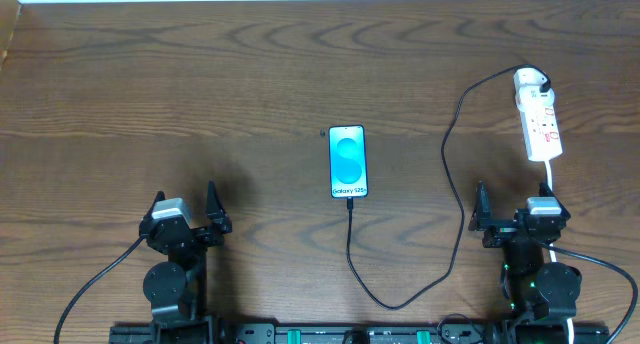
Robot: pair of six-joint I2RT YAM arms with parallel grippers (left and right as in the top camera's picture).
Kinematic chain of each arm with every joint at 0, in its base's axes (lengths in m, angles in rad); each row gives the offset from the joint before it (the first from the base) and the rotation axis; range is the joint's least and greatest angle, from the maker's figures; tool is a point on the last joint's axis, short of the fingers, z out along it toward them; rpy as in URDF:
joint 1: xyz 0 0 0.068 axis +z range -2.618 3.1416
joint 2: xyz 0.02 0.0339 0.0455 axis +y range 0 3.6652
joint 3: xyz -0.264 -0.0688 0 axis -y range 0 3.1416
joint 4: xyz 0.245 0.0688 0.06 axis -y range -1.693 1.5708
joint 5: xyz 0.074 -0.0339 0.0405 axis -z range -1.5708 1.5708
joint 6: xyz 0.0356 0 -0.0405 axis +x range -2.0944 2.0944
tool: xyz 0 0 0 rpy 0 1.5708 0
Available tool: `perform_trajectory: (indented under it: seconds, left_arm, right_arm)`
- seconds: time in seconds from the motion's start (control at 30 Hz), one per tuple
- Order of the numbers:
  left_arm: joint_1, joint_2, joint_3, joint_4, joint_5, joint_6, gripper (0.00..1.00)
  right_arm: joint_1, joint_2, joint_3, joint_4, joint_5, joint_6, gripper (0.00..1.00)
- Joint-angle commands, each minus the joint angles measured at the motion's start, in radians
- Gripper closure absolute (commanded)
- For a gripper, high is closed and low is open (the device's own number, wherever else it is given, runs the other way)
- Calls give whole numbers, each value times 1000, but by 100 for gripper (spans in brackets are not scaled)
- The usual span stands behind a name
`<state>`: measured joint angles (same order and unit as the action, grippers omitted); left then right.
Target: Plug charger to phone and switch on socket
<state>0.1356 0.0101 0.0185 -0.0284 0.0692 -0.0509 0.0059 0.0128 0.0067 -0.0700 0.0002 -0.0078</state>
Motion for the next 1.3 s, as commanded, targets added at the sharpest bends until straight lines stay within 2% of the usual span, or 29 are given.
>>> perform_trajectory:
  seconds: [0.0, 1.27]
  left_arm:
    - [3, -5, -14, -38, 17, 10, 13]
    - [3, -5, -14, -38, 17, 10, 13]
  right_arm:
    - [7, -8, -1, -5, 13, 14, 1]
    - [27, -8, -1, -4, 12, 14, 1]
